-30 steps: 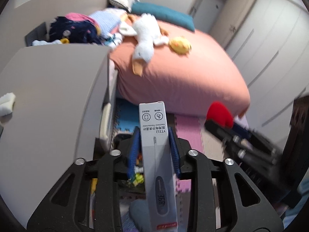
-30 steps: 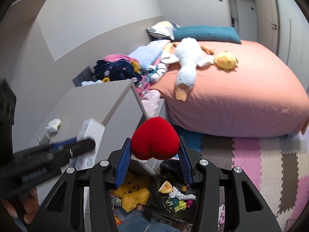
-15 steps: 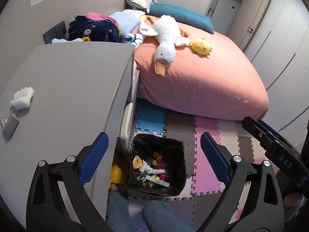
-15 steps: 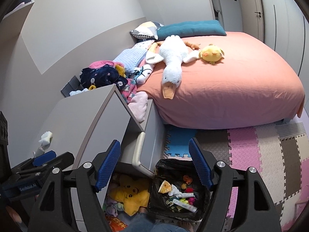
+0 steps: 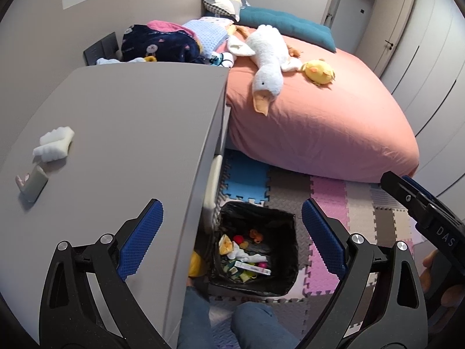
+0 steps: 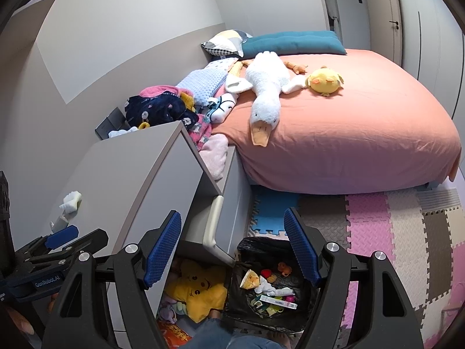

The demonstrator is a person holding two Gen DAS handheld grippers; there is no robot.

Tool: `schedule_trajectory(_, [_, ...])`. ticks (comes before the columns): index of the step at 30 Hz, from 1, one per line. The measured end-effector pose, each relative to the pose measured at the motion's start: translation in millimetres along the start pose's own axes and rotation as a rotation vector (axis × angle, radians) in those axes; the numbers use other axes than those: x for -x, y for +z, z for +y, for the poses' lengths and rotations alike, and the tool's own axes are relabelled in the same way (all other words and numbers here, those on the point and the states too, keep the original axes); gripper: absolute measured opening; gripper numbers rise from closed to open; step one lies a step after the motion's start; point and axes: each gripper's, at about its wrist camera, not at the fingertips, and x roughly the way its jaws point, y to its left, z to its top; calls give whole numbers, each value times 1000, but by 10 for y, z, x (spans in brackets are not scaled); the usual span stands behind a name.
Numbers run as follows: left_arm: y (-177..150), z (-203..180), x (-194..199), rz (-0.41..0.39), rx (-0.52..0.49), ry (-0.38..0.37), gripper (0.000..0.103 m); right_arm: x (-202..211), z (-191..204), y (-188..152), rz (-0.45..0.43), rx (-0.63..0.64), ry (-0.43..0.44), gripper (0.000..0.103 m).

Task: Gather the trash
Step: 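Move both open grippers back over the table toward the foam and corner guard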

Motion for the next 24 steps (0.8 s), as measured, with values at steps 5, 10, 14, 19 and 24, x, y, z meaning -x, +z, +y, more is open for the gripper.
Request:
schedule_trajectory(5, [-29, 28, 15, -10, -20, 21, 94, -27, 65, -11, 4, 8, 7, 77])
schedule_trajectory(10, [-54, 57, 40, -22, -39, 41, 94, -29, 133, -8, 6, 17, 8, 79])
schedule_trajectory(14, [-64, 136, 47, -27, -28, 53, 94, -33, 188, 4, 5, 25, 10, 80])
schedule_trajectory(19, [-85, 275, 62, -34, -15, 82, 94, -77, 299, 23, 8, 42, 20, 80])
schedule_trajectory(24, [-108, 447, 70, -40, 5, 110, 94, -163, 471, 13, 20, 71, 32, 80])
